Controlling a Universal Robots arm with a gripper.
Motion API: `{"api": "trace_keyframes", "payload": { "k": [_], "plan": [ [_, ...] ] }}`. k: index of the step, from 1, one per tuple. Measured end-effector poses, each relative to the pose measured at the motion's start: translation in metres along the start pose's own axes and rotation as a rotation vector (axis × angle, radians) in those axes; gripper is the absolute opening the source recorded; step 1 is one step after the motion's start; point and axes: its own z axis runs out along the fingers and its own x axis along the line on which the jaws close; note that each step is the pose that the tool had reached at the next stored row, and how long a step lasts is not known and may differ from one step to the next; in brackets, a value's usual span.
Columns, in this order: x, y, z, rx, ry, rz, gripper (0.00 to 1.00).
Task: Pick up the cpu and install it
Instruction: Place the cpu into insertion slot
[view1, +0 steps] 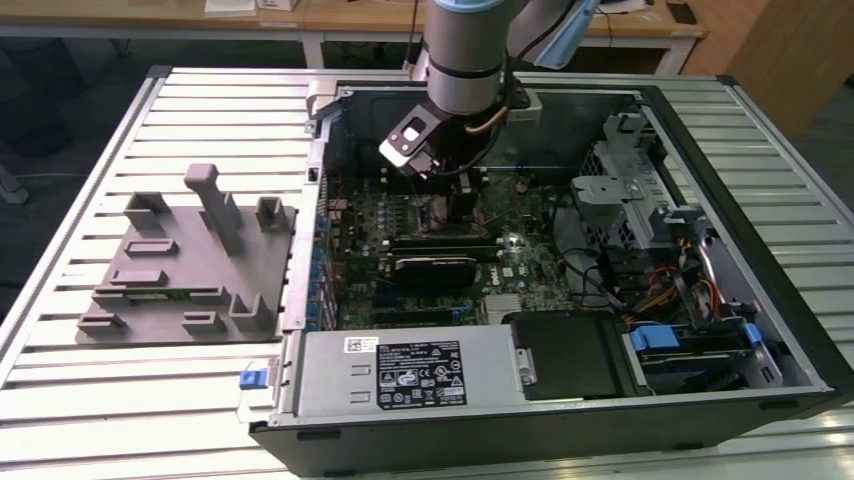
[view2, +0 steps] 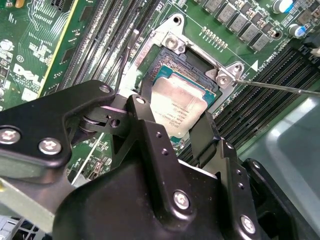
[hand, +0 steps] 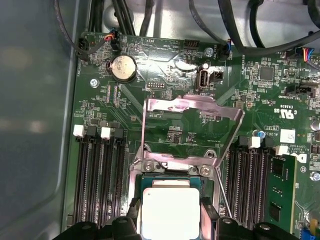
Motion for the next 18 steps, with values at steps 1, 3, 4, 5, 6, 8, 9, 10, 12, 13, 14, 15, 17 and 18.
{"api": "trace_keyframes", "payload": {
  "k": [1, 3, 4, 5, 6, 8, 9, 10, 12, 13, 14, 15, 17, 18],
  "plan": [
    [0.0001, 0.0000, 0.0004, -0.0001, 0.0003, 0.000, 0.55],
    [0.0001, 0.0000, 0.0013, -0.0002, 0.0003, 0.000, 0.55],
    [0.0001, 0.0000, 0.0018, -0.0001, 0.0003, 0.000, 0.55],
    [0.0001, -0.0002, 0.0021, -0.0001, 0.0002, 0.001, 0.55],
    [0.0001, -0.0002, 0.0023, 0.0001, 0.0000, 0.002, 0.55],
    [0.0001, -0.0002, 0.0028, 0.0001, 0.0000, 0.009, 0.55],
    [0.0001, -0.0002, 0.0029, 0.0002, -0.0001, 0.013, 0.55],
    [0.0001, -0.0002, 0.0031, 0.0002, 0.0000, 0.016, 0.55],
    [0.0002, -0.0002, 0.0037, 0.0003, -0.0001, 0.023, 0.55],
    [0.0002, -0.0002, 0.0040, 0.0004, -0.0001, 0.026, 0.55],
    [0.0002, -0.0002, 0.0043, 0.0004, -0.0003, 0.028, 0.55],
    [0.0002, -0.0005, 0.0044, 0.0002, -0.0004, 0.028, 0.55],
    [0.0002, -0.0013, 0.0048, -0.0003, -0.0004, 0.028, 0.55],
    [0.0003, -0.0014, 0.0051, -0.0004, -0.0003, 0.028, 0.55]
  ]
}}
